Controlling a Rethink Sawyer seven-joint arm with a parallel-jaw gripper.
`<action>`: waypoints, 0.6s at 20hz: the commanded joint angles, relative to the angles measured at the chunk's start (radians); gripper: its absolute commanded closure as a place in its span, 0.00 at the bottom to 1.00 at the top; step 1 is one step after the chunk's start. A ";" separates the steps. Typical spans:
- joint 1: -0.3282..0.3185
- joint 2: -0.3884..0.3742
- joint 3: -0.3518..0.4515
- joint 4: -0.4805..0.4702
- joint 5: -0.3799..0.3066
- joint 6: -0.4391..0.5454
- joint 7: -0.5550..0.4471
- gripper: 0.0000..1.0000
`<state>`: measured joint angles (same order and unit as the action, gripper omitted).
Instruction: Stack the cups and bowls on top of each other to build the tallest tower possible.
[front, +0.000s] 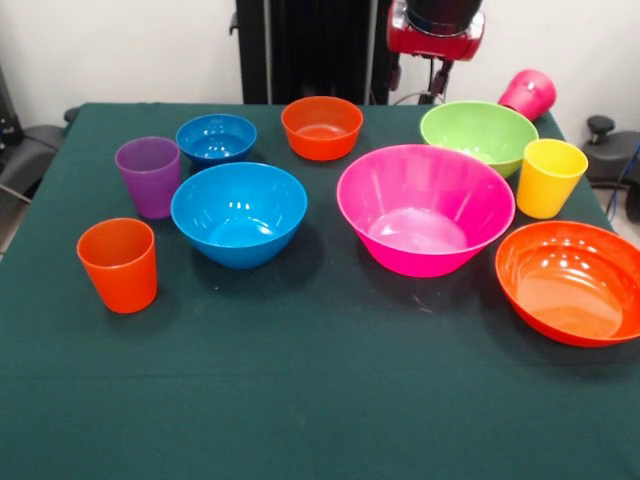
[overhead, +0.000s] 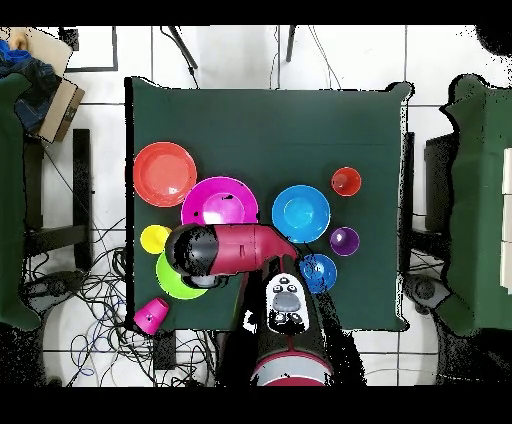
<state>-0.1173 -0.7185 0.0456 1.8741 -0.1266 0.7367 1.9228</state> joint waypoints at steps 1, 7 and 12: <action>0.005 -0.045 0.024 0.008 -0.116 -0.057 -0.025 0.00; 0.000 -0.044 0.033 0.002 -0.128 -0.053 -0.016 0.00; -0.003 -0.042 0.039 0.000 -0.134 -0.052 -0.009 0.00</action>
<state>-0.1173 -0.7649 0.0404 1.8746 -0.1872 0.7369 1.9228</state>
